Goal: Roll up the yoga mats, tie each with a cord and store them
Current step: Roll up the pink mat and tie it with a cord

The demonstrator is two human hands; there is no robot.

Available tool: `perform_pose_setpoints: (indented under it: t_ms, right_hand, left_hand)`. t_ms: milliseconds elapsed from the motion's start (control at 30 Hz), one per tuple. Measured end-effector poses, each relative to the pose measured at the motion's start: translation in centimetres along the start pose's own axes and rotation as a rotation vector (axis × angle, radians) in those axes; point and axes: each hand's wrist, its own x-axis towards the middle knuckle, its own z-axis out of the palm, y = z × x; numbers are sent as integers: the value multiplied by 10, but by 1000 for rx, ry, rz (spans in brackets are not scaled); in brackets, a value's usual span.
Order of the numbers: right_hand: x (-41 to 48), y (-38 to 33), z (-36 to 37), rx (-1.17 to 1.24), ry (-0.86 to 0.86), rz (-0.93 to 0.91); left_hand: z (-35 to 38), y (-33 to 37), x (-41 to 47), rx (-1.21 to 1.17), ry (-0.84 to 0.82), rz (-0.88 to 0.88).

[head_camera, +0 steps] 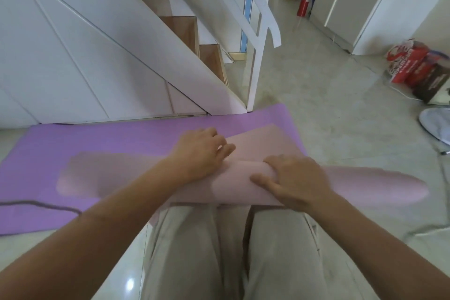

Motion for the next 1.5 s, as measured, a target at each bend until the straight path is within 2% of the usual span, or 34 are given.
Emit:
perform_pose_setpoints:
  t_ms: [67,133,300,400,500,633,733,833,967,1000,1067,1167,1267,1333,1433,1500]
  right_hand:
    - [20,9,-6,95,-142,22]
    - [36,15,-12,167,-268,36]
    - [46,20,-31,266,-442,39]
    - [21,20,-49,262,-486,16]
    - [-16,12,-47,121,-414,-45]
    - [-75,-6,-20,-17,-85,-224]
    - [-90,-2,-2,15,-15,-270]
    - [-74,9,-5,62,-124,-291]
    - [-44,26,-25,289,-415,-121]
    - [-35,30,-27,328,-454,-102]
    - [-21,32,-31,334,-459,-106]
    - [-17,34,-34,234,-383,-145]
    - [-31,25,-31,9,-312,-208]
    - [-35,21,-23,-102,-284,-240]
    - [-23,26,-29,-3,-260,-205]
    - [-17,31,-41,112,-353,-160]
  left_hand:
    - [8,6,-21,92,98,122]
    - [26,3,-40,248,92,232]
    - [26,-11,-36,328,175,204]
    - [2,7,-56,279,35,245]
    - [-1,22,-71,74,-257,208]
    - [2,14,-67,-256,-514,99]
    - [1,16,-61,-402,-662,108]
    - [-2,21,-61,-326,-563,128]
    - [5,21,-87,161,-130,245]
    - [12,24,-92,262,-77,244]
    - [21,29,-90,314,-54,202]
    - [3,21,-60,119,-198,125]
    - [-16,6,-28,-165,-432,4]
    - [-20,2,-12,-273,-576,-42]
    - [-27,1,0,-365,-672,-68]
    - [-34,0,-1,-374,-649,-61]
